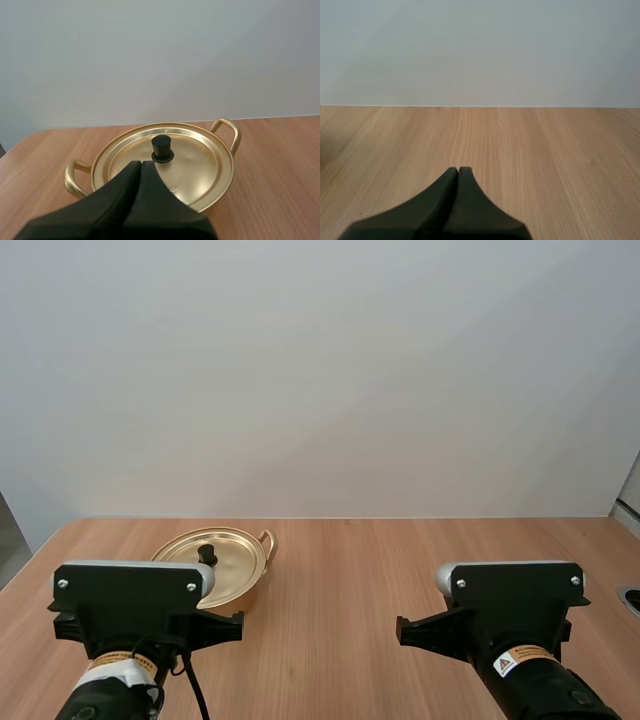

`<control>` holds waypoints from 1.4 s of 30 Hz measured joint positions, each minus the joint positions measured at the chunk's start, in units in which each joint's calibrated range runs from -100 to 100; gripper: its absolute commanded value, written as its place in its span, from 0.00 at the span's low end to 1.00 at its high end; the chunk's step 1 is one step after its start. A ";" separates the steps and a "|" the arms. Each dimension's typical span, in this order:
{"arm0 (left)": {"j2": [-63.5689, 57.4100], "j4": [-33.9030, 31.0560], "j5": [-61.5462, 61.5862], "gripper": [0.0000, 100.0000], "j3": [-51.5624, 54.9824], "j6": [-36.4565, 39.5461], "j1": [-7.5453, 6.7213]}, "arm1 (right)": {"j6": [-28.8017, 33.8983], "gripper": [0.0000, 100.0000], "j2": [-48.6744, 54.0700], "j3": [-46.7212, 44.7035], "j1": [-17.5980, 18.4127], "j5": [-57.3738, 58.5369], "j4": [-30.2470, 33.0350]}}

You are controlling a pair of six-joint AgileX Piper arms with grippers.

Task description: Open the pot, put the car inside, and close it

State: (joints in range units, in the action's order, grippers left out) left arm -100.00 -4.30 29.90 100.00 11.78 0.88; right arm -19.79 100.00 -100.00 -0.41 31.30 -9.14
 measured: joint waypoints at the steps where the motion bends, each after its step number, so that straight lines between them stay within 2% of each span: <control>1: 0.00 0.00 0.00 0.00 0.00 0.00 0.00 | 1.54 0.00 0.00 0.00 0.44 0.00 1.81; 4: 0.00 0.00 0.00 0.00 0.00 0.00 0.00 | 4.35 0.00 0.00 0.00 1.06 0.00 5.40; 6: 0.00 0.00 0.00 0.00 0.00 0.00 0.00 | 9.00 0.00 0.00 0.00 1.16 0.00 10.05; 10: 0.00 0.00 0.00 0.00 0.00 0.00 0.00 | 13.23 0.00 0.00 0.00 1.16 0.00 12.30; 27: 0.00 0.00 0.00 0.00 0.00 0.00 -0.03 | 13.61 0.00 0.00 0.00 1.16 0.00 12.30; 34: 0.00 -0.11 0.00 0.00 0.00 0.00 -2.85 | 13.61 0.00 0.00 0.00 1.16 0.00 12.30; 42: 0.00 -0.11 0.00 0.00 0.00 0.00 -3.03 | 13.61 0.00 0.00 0.00 1.16 0.00 12.30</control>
State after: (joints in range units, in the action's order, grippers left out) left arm -100.00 -4.41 29.90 100.00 11.78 -2.15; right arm -6.18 100.00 -100.00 0.75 31.30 3.16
